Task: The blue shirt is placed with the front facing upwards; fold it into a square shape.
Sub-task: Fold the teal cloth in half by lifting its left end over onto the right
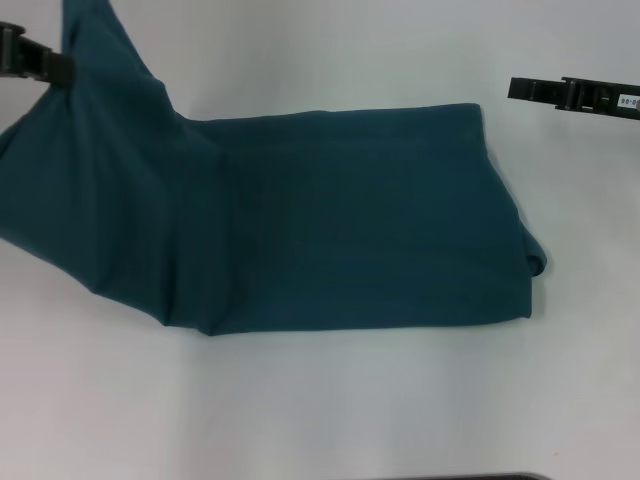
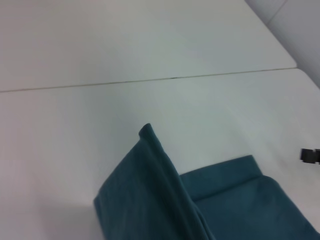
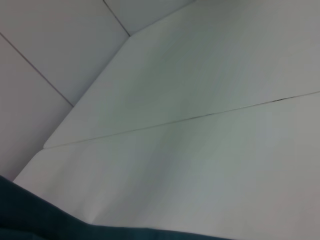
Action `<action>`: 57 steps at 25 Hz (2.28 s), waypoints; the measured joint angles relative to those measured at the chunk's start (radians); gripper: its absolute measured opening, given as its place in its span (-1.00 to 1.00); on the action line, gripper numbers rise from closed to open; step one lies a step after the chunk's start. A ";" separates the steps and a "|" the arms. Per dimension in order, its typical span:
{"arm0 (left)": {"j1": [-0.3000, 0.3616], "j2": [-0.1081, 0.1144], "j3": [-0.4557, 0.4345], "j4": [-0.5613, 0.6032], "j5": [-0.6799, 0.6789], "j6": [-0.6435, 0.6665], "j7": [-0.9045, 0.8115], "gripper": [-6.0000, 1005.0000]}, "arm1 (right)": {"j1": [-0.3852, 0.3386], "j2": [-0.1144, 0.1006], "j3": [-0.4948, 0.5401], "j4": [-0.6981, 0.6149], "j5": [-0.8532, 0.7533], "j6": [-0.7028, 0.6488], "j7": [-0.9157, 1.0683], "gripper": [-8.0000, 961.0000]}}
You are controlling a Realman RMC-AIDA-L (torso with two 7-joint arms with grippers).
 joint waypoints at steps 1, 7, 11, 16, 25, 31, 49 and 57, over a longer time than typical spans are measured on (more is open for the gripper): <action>-0.003 -0.005 0.004 -0.002 0.000 0.000 -0.002 -0.96 | 0.000 0.000 -0.001 0.000 0.000 0.002 0.000 -0.60; -0.038 -0.044 0.015 -0.006 0.000 -0.001 -0.008 -0.96 | -0.005 -0.004 -0.002 0.003 0.000 0.021 0.001 -0.60; -0.065 -0.059 0.017 -0.013 0.000 0.000 -0.015 -0.96 | -0.011 -0.013 -0.003 0.005 0.000 0.040 0.004 -0.60; -0.088 -0.062 0.027 -0.035 0.000 0.001 -0.033 -0.96 | -0.020 -0.020 -0.003 0.008 0.000 0.056 0.004 -0.60; -0.126 -0.070 0.049 -0.064 0.000 0.002 -0.052 -0.96 | -0.025 -0.027 0.001 0.008 0.000 0.074 0.006 -0.60; -0.156 -0.072 0.056 -0.071 0.000 0.003 -0.060 -0.96 | -0.025 -0.030 0.001 0.009 0.000 0.076 0.006 -0.60; -0.172 -0.084 0.097 -0.050 -0.011 -0.018 -0.065 -0.96 | -0.025 -0.038 0.000 0.010 0.000 0.075 0.007 -0.59; -0.171 -0.084 0.127 -0.027 -0.049 -0.051 -0.072 -0.96 | -0.025 -0.039 -0.001 0.010 0.000 0.080 0.007 -0.59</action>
